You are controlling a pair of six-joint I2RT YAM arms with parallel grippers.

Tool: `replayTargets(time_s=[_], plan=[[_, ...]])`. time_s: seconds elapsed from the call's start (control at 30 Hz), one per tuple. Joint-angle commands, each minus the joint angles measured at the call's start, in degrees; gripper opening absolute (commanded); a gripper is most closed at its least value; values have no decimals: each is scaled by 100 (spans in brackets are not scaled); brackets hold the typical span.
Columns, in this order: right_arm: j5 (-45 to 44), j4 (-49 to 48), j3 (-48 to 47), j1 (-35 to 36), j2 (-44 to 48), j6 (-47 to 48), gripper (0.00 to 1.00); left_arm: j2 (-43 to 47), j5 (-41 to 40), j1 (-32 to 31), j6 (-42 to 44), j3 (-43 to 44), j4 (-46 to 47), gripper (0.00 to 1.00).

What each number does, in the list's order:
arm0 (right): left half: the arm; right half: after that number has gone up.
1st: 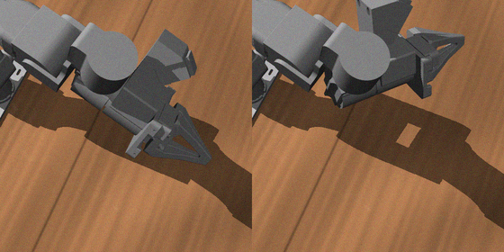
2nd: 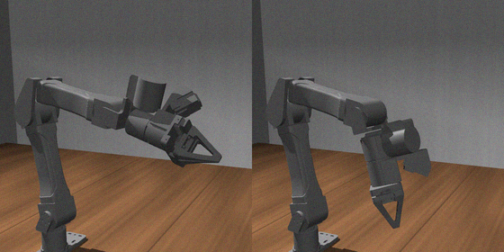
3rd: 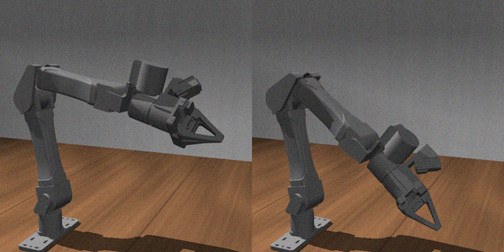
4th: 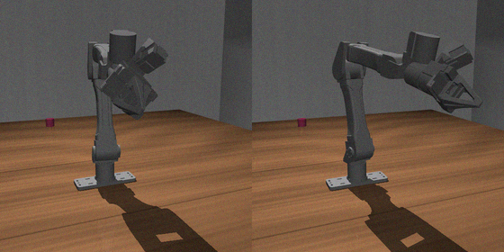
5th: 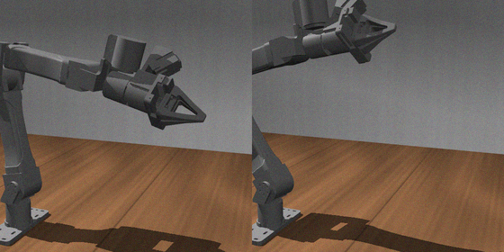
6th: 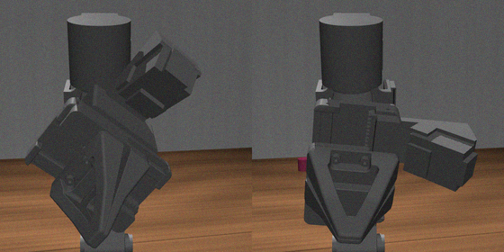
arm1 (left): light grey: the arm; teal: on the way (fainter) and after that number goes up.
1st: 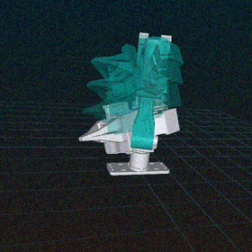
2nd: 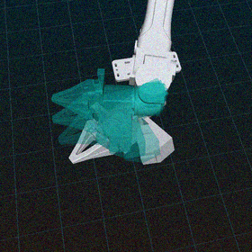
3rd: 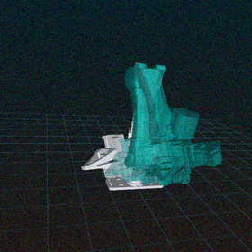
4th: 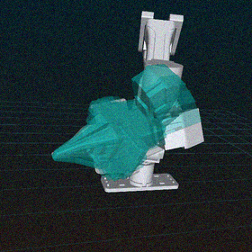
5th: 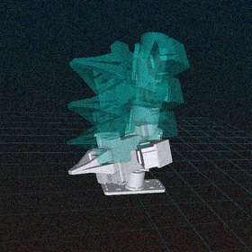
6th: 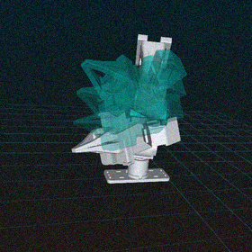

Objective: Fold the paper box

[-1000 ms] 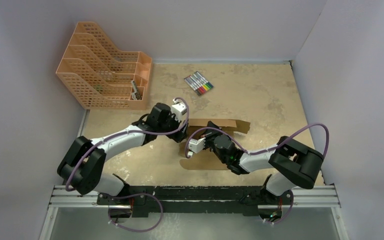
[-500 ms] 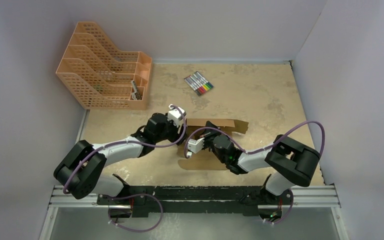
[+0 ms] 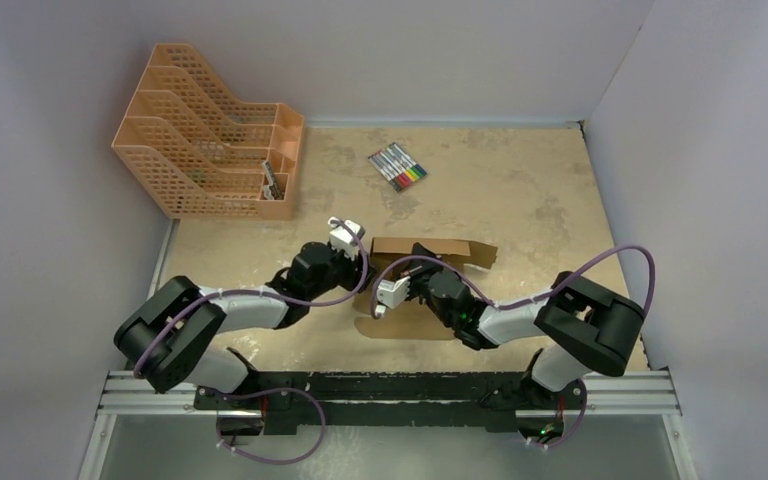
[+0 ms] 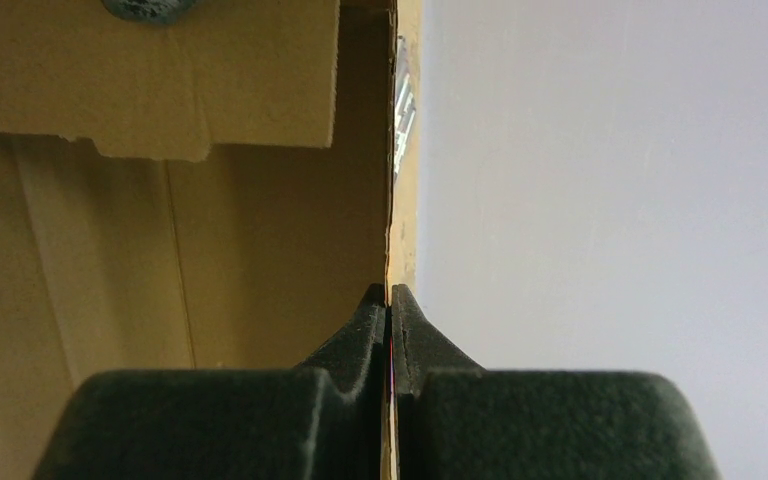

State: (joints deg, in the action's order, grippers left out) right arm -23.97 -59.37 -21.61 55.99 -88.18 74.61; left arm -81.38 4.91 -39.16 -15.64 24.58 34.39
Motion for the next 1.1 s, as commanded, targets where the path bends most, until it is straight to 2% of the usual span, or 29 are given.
replayTargets(time_s=[0.0, 0.2, 0.37, 0.57, 0.67, 0.93, 1.07], plan=[[222, -92, 148, 78, 221, 124, 0, -39, -466, -159, -405, -346, 1138, 49], [99, -171, 218, 216, 85, 236, 0, -115, -963, -377, -461, -825, 1796, 49], [-19, -327, 193, 296, -85, 309, 0, -252, -1139, -524, -320, -894, 2071, 49], [-90, -199, 110, 359, -71, 277, 0, -565, -1383, -633, -273, -1075, 2875, 48], [-207, -121, 67, 393, -32, 225, 0, -698, -1747, -727, -334, -1122, 3118, 47], [-101, 1077, -213, 439, 459, -274, 0, -1230, -2515, -1010, -159, -1244, 4459, 47], [-148, 1202, -197, 434, 448, -258, 0, -1694, -2550, -1058, -126, -1170, 5083, 47]])
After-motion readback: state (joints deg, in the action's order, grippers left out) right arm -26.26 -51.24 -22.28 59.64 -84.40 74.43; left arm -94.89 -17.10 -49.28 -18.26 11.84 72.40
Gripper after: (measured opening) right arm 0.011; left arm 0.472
